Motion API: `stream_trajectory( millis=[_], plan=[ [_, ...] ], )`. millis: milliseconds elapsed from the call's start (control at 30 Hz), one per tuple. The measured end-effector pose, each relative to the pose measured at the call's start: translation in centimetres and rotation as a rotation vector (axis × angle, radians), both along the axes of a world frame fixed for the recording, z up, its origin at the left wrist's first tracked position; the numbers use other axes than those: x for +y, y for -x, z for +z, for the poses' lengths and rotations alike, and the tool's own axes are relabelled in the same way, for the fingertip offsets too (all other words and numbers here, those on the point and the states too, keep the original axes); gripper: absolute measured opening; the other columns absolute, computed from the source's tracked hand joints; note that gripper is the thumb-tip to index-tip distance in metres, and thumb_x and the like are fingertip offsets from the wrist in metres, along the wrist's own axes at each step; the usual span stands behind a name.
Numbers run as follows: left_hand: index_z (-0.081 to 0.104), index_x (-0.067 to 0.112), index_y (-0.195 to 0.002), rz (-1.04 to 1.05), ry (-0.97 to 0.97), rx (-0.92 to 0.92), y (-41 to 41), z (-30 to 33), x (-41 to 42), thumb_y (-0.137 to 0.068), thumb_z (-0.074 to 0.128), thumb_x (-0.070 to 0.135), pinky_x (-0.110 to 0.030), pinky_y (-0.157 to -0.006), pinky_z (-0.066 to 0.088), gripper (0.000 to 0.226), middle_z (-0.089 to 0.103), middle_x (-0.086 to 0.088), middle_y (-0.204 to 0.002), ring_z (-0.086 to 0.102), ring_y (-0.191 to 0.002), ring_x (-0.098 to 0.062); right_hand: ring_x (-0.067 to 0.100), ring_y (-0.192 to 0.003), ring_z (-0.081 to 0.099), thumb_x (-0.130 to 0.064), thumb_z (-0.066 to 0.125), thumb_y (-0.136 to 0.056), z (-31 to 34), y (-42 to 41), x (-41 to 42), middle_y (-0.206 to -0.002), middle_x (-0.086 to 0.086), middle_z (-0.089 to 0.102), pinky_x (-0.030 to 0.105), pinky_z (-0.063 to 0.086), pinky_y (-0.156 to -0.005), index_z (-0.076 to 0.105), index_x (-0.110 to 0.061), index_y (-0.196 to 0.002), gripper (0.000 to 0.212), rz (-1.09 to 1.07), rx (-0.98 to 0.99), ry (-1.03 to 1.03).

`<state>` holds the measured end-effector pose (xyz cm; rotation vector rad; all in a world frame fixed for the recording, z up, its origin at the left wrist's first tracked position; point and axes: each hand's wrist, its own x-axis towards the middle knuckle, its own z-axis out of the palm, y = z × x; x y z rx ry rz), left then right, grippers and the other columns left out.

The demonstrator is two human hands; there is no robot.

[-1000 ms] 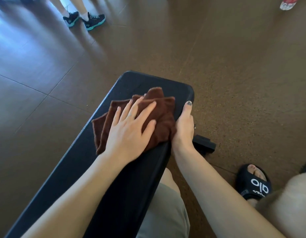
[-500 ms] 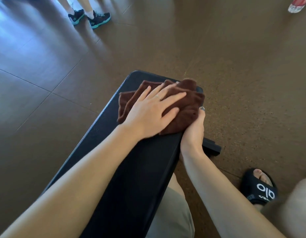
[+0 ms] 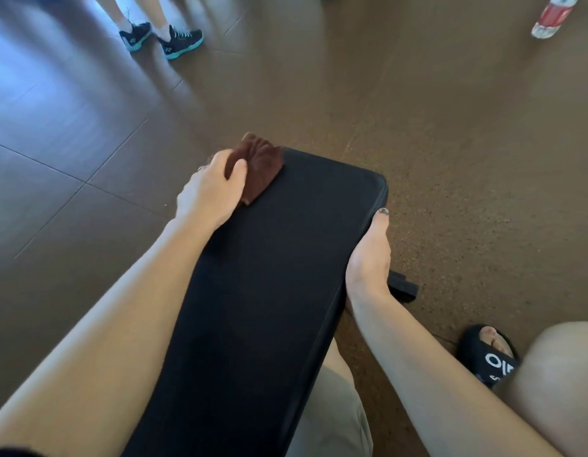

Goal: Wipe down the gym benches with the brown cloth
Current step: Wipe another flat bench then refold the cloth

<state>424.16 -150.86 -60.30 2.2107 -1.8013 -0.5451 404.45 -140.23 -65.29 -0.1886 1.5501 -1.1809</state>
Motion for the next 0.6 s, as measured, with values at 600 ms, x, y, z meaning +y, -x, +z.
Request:
stream_trajectory(
  millis=[600],
  plan=[
    [0.048, 0.027, -0.138, 0.146, -0.022, -0.094, 0.4, 0.1, 2.4, -0.105, 0.022, 0.056, -0.044, -0.087, 0.039, 0.051, 0.060, -0.010, -0.134, 0.057, -0.118, -0.035, 0.017, -0.132, 0.054, -0.071, 0.023, -0.103, 0.7, 0.0, 0.5, -0.148, -0.012, 0.055, 0.042, 0.040, -0.117, 0.044, -0.034, -0.153, 0.066, 0.022, 0.031, 0.013]
  ],
)
